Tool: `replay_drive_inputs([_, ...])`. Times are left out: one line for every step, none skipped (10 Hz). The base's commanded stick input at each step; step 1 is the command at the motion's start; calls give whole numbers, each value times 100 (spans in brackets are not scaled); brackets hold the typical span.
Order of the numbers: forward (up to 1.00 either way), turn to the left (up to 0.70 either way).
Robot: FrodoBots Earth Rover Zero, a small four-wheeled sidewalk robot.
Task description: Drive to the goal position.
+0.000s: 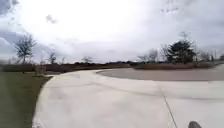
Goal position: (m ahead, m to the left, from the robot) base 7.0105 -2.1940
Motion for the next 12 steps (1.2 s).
replay_drive_inputs([100, 40])
replay_drive_inputs([100, 40])
replay_drive_inputs([100, 31])
replay_drive_inputs([100, 13])
replay_drive_inputs([100, 0])
replay_drive_inputs([100, 0])
replay_drive_inputs([100, 0])
replay_drive_inputs([100, 0])
replay_drive_inputs([100, 0])
replay_drive_inputs([100, 0])
replay_drive_inputs([100, 0])
replay_drive_inputs([100, 0])
